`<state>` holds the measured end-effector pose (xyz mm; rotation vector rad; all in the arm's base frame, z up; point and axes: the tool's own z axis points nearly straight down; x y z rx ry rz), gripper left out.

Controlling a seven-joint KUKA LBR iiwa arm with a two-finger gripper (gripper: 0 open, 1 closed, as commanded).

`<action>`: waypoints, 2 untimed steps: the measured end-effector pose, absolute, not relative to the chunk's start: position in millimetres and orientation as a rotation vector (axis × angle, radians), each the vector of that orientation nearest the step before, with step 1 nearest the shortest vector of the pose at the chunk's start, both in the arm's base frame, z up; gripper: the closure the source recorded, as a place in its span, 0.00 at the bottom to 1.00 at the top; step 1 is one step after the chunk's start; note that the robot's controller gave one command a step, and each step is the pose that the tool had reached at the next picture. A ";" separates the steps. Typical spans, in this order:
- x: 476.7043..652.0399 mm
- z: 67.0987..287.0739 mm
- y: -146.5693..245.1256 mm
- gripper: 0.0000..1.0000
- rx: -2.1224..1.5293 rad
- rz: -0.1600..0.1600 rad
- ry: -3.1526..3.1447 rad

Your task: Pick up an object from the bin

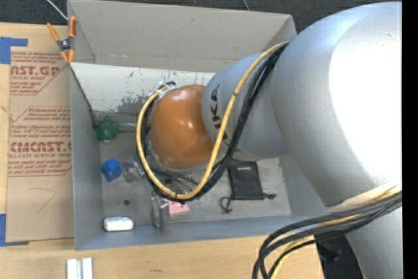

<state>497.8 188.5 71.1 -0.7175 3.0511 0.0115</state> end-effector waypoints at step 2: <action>499.8 79.4 172.4 0.00 -0.303 0.015 3.119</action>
Offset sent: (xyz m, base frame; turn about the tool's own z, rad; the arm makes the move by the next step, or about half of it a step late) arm 0.0018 -0.0167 0.0085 0.2681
